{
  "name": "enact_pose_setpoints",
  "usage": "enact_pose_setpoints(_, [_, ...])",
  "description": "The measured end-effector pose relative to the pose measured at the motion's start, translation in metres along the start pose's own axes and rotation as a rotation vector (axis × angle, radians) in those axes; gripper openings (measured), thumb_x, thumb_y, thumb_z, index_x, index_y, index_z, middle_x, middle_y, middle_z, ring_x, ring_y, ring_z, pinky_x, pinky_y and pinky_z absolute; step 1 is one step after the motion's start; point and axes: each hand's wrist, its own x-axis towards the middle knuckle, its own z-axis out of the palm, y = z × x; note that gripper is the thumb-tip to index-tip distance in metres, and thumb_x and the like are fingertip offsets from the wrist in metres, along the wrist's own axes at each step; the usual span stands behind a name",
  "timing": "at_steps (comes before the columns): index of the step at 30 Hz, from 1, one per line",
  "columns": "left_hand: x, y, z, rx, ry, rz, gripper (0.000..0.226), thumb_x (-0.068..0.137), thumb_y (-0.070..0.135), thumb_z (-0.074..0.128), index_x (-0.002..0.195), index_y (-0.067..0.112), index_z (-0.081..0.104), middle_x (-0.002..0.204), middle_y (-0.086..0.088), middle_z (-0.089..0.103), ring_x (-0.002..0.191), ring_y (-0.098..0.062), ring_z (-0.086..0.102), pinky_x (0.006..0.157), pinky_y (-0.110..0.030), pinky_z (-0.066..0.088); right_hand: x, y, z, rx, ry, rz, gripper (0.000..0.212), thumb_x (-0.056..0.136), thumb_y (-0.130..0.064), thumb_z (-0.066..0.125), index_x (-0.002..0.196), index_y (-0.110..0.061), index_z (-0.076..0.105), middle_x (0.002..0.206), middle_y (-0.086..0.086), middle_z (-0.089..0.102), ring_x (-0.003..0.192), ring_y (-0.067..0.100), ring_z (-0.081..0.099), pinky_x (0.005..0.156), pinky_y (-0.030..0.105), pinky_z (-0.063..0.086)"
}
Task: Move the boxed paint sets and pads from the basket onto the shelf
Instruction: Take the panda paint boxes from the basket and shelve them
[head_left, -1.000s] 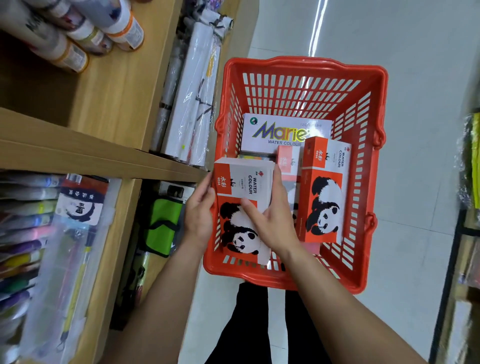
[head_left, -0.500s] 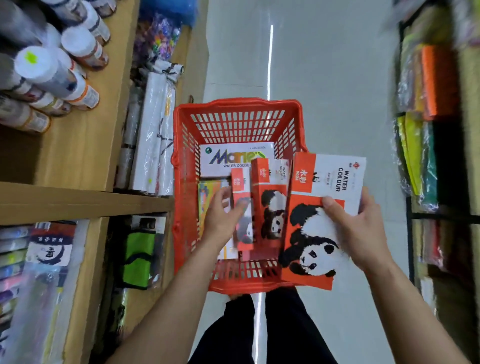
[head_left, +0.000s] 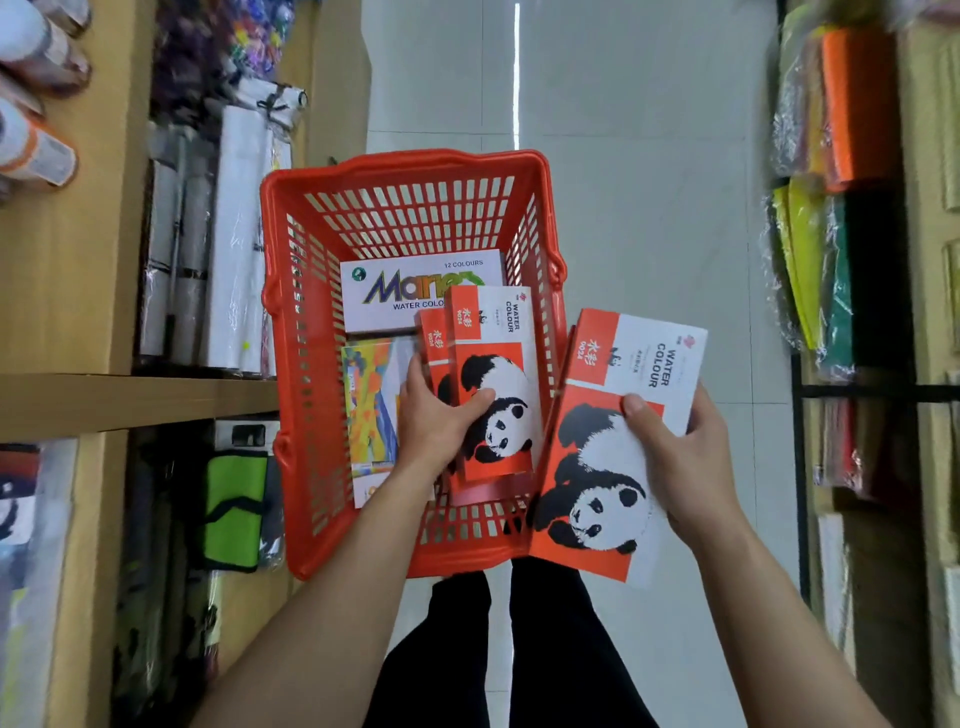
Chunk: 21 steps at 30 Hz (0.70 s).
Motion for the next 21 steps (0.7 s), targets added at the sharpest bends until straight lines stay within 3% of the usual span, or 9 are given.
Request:
enact_pose_setpoints(3, [-0.006,0.004,0.002,-0.030,-0.003,0.022,0.121,0.054,0.065,0.081,0.153,0.034,0.021,0.153,-0.001,0.046,0.138,-0.024,0.050,0.114,-0.052,0.044,0.002,0.000,0.004,0.003,-0.018,-0.003,0.048,0.080,-0.043,0.079,0.126,-0.031,0.067,0.122,-0.002,0.078,0.107,0.024,0.078,0.085,0.043,0.062])
enact_pose_setpoints(6, [-0.011,0.006,-0.003,-0.069,-0.048,0.056,0.111,0.064,0.053,0.083,0.153,0.036,0.018,0.157,-0.001,0.040,0.140,-0.024,0.047,0.117,-0.051,0.039,0.003,-0.002,0.008,-0.008,-0.045,-0.012,0.052,0.083,-0.039,0.078,0.133,-0.030,0.064,0.124,-0.003,0.078,0.111,0.025,0.076,0.092,0.049,0.061])
enact_pose_setpoints(11, [-0.044,0.013,-0.042,-0.028,0.084,0.149,0.093,0.079,0.027,0.086,0.153,0.039,0.032,0.157,0.001,0.037,0.135,-0.008,0.039,0.109,-0.030,0.033,-0.007,-0.025,0.022,-0.069,-0.131,-0.076,0.051,0.087,-0.036,0.077,0.135,-0.033,0.061,0.123,-0.009,0.078,0.112,0.019,0.075,0.093,0.049,0.062])
enact_pose_setpoints(15, [-0.104,0.030,-0.102,-0.134,0.194,0.144,0.096,0.074,0.031,0.087,0.152,0.044,0.032,0.155,-0.001,0.044,0.140,-0.018,0.046,0.116,-0.045,0.039,-0.023,-0.059,0.041,-0.055,-0.241,-0.095,0.053,0.089,-0.034,0.078,0.139,-0.033,0.059,0.124,-0.007,0.077,0.115,0.024,0.074,0.097,0.054,0.060])
enact_pose_setpoints(17, [-0.143,0.043,-0.130,-0.228,0.243,0.162,0.096,0.068,0.033,0.085,0.150,0.045,0.036,0.149,-0.001,0.053,0.134,-0.021,0.057,0.110,-0.052,0.048,-0.035,-0.082,0.052,-0.054,-0.322,-0.117,0.053,0.091,-0.032,0.078,0.140,-0.034,0.058,0.125,-0.007,0.077,0.115,0.025,0.074,0.096,0.055,0.060])
enact_pose_setpoints(21, [-0.234,0.070,-0.179,-0.347,0.379,0.226,0.092,0.062,0.044,0.084,0.140,0.063,0.040,0.133,0.025,0.061,0.111,0.006,0.066,0.094,-0.039,0.057,-0.063,-0.131,0.075,-0.062,-0.495,-0.167,0.061,0.089,-0.032,0.079,0.145,-0.033,0.056,0.129,-0.006,0.076,0.114,0.022,0.075,0.095,0.053,0.061])
